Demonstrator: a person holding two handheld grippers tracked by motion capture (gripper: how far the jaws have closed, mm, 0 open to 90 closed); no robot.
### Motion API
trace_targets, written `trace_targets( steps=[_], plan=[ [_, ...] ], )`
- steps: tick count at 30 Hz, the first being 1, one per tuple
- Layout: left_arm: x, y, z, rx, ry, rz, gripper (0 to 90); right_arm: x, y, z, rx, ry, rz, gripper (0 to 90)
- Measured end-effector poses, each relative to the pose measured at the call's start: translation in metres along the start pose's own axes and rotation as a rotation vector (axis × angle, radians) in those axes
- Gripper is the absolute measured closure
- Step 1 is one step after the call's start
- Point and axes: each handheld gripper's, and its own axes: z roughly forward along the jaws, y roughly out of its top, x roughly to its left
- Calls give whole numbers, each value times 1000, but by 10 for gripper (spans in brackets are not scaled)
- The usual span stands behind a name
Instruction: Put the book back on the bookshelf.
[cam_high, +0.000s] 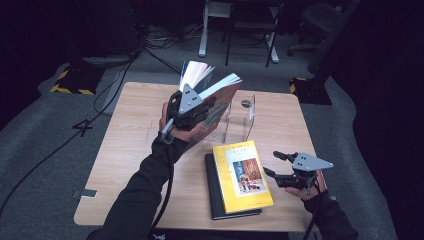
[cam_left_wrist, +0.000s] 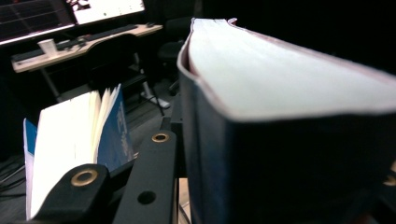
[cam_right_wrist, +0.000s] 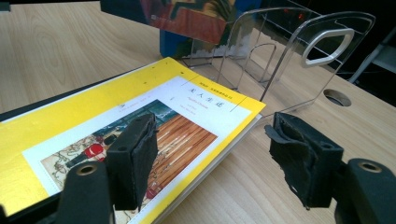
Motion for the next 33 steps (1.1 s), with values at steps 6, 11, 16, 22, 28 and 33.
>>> trace_targets(
  steps=[6,11,16,22,28,33],
  plan=[
    [-4,0,28,28,29,-5,736,3,-1,4,16,6,-12,326],
    [-7,-1,48,49,53,1,735,3,-2,4,13,9,-13,326],
    [-11,1,69,77,101,1,736,3,-2,3,11,5,-14,326],
    [-10,2,89,90,145,-24,735,3,-2,3,13,5,-20,326],
    [-6,-1,108,89,169,-45,735,4,-2,4,12,10,-21,326],
    [0,-6,120,88,194,-75,735,5,-2,4,16,13,-27,326]
  ],
)
